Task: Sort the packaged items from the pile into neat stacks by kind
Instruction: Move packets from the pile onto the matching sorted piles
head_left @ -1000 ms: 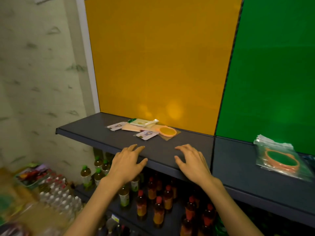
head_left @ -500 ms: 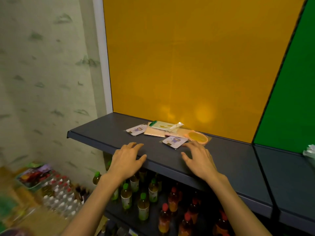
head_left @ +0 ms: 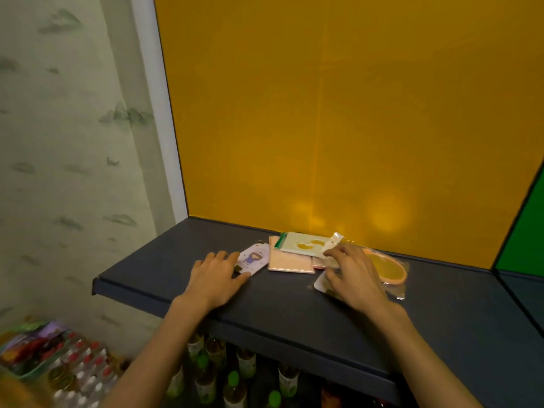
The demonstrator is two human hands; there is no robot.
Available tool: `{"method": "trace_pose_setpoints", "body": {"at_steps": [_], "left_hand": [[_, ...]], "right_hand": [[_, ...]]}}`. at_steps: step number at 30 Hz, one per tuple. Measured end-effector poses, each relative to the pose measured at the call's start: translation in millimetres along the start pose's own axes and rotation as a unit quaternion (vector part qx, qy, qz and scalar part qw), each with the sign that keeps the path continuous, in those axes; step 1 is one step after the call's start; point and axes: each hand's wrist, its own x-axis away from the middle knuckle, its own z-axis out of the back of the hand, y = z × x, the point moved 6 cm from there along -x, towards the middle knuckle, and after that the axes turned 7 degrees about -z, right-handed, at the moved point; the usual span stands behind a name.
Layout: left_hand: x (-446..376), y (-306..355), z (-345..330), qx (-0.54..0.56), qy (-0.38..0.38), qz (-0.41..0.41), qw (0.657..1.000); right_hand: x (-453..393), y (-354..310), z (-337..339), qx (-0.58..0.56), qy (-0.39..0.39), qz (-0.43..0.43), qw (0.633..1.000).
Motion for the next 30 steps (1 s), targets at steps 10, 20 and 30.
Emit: {"method": "trace_pose_setpoints", "body": {"at_steps": [10, 20, 30], "left_hand": [[-58, -10, -29, 0.011, -0.062, -0.040, 0.997], [-81, -49, -34, 0.124, -0.062, 0.043, 0.989], [-79, -100, -42, 0.324, -0.060, 0.085, 0.940]], "right_hand": [[-29, -11, -11, 0.044, -0.009, -0.062, 0.997], [-36, -50, -39, 0.044, -0.038, -0.086, 0.995], [-33, -73, -70, 0.138, -0.101, -0.127, 0.977]]}}
